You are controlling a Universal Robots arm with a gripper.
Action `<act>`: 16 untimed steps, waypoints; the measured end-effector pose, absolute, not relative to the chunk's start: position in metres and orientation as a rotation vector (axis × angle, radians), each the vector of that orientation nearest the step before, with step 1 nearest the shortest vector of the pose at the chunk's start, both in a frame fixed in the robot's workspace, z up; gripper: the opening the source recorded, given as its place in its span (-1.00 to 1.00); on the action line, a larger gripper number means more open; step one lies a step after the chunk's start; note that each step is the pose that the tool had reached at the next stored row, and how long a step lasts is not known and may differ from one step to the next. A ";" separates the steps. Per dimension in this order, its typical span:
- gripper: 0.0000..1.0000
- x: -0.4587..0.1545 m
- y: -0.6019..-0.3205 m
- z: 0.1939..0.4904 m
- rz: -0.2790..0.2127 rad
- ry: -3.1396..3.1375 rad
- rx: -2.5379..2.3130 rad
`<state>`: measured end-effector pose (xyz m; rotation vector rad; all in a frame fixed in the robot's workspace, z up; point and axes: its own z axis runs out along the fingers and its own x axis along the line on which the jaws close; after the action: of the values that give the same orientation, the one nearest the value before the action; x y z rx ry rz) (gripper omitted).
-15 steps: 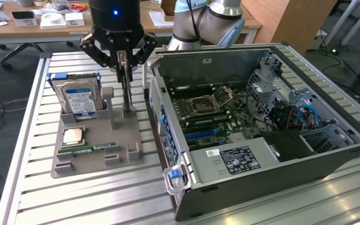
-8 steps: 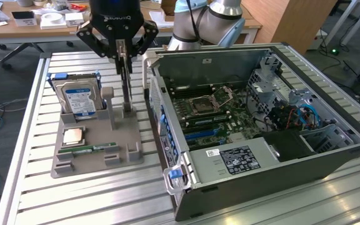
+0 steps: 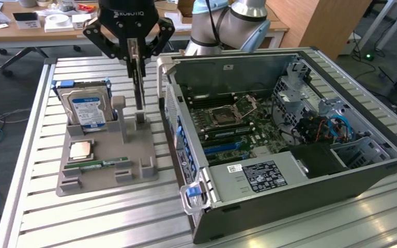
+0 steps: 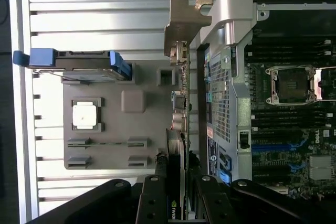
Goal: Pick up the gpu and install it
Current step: 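Pick up the gpu and move the gpu toward the slot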
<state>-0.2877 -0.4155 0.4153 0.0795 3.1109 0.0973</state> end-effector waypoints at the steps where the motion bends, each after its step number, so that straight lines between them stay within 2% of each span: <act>1: -0.48 -0.288 -0.416 0.417 0.098 3.111 0.079; 16: -0.48 -0.282 -0.416 0.417 0.098 3.111 0.079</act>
<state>-0.2815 -0.4155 0.4171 0.0794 3.1109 0.0978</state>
